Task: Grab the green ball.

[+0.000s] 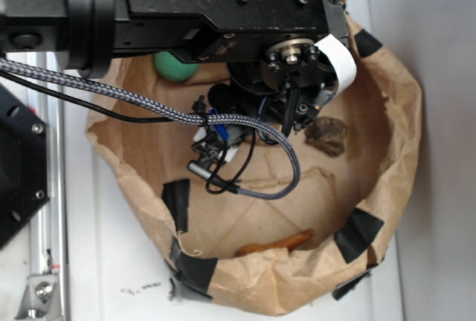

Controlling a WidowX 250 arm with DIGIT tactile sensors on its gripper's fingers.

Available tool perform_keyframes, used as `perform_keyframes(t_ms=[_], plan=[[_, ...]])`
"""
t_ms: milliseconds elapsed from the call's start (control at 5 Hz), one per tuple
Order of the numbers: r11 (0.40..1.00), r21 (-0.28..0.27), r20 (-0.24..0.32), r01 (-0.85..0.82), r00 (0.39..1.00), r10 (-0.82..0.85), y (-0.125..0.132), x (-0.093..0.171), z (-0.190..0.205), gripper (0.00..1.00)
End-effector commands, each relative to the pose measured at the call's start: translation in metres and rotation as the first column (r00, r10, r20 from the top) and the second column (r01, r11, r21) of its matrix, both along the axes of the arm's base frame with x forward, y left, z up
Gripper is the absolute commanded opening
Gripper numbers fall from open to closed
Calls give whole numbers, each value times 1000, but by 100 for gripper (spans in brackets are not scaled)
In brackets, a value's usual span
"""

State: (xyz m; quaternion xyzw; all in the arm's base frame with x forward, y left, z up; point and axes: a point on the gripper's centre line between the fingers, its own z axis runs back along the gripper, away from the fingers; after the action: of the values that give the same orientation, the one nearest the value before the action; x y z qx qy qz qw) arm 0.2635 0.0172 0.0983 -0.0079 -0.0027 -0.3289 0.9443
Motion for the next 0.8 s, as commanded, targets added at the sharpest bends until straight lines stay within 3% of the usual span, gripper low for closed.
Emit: perform_keyframes(t_ms=[0,600], plan=[[998,52,19,37,999,-38,3,-17,-4,100],[999,30,-8,-25,1000,25,29,-33,-1,100]])
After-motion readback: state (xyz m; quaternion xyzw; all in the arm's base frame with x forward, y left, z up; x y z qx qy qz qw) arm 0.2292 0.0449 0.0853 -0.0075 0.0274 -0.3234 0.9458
